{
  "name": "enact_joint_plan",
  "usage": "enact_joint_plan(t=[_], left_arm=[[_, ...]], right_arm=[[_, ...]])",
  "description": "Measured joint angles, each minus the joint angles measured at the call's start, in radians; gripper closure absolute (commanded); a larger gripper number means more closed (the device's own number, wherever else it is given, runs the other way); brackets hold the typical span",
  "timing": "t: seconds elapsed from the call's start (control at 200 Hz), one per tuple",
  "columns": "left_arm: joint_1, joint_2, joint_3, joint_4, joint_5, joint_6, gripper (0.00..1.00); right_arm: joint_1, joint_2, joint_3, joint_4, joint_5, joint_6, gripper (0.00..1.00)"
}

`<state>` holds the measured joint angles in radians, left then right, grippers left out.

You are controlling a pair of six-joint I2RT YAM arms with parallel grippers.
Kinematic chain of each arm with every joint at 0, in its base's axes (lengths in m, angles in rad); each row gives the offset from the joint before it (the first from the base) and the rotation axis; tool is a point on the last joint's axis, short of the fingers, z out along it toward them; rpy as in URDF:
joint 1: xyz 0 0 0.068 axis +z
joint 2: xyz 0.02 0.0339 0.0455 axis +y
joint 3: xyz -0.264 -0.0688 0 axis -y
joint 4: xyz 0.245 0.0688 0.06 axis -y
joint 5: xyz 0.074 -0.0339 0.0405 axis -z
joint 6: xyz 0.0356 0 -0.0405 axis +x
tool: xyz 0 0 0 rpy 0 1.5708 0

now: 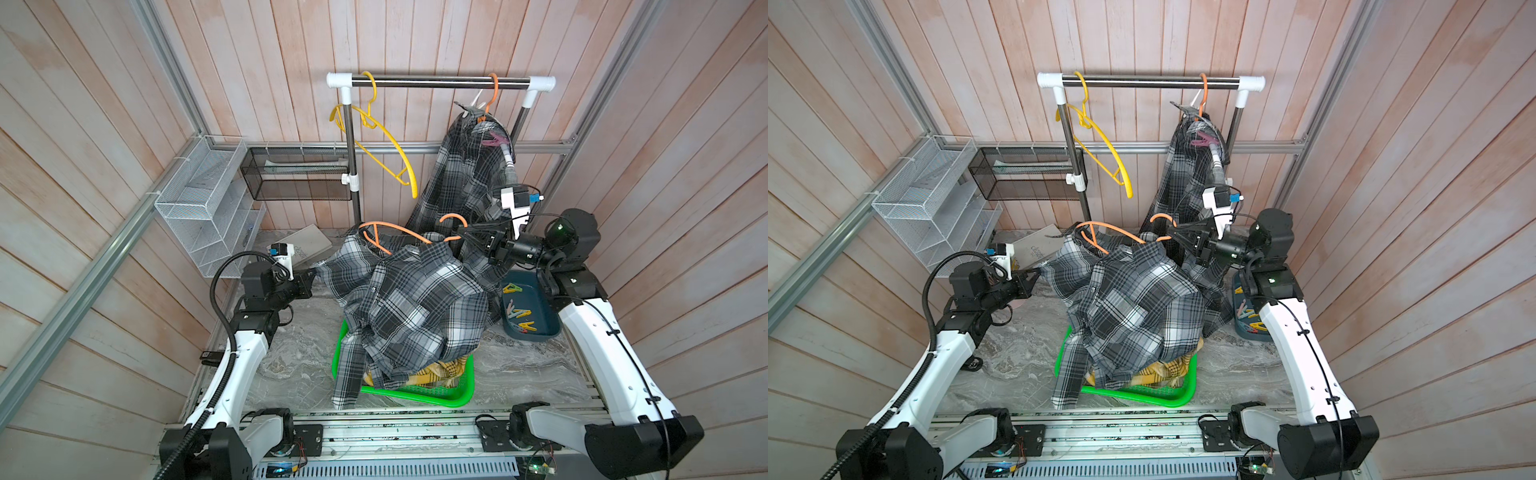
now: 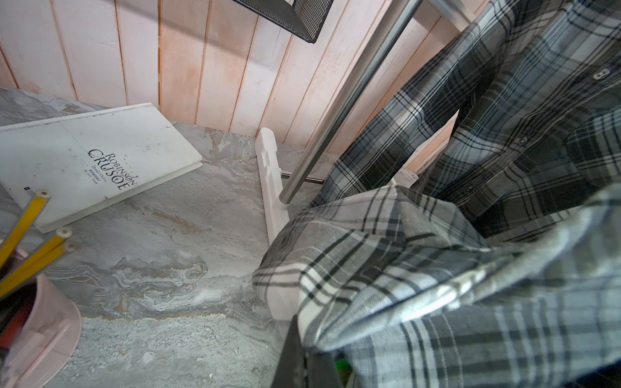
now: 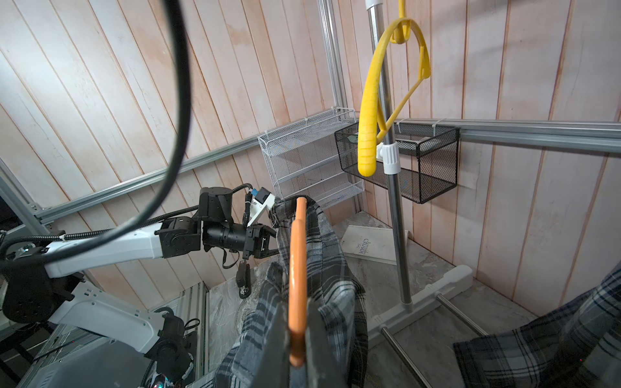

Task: Remove the clothespins securing long-sleeve shirts to the hanger
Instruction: Remove the long-sleeve shirt from the hanger.

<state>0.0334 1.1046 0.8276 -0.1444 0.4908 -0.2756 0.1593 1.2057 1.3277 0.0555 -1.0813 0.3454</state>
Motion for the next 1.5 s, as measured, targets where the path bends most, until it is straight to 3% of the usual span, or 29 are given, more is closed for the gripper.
enact_joint_plan(t=[0.57, 1.09, 1.261, 1.501], left_arm=[[0.026, -0.054, -0.029, 0.002, 0.069, -0.017, 1.00], [0.058, -0.082, -0.069, 0.009, 0.178, -0.050, 1.00], [-0.137, -0.097, -0.035, -0.050, 0.033, -0.035, 1.00], [-0.498, -0.068, 0.011, -0.073, -0.143, -0.034, 1.00]], right_arm=[[-0.054, -0.018, -0.008, 0.015, -0.044, 0.042, 1.00], [-0.100, -0.045, -0.076, 0.146, -0.080, 0.142, 1.00], [-0.076, -0.045, -0.077, 0.229, -0.049, 0.156, 1.00], [0.082, 0.002, -0.060, 0.197, 0.055, 0.071, 1.00]])
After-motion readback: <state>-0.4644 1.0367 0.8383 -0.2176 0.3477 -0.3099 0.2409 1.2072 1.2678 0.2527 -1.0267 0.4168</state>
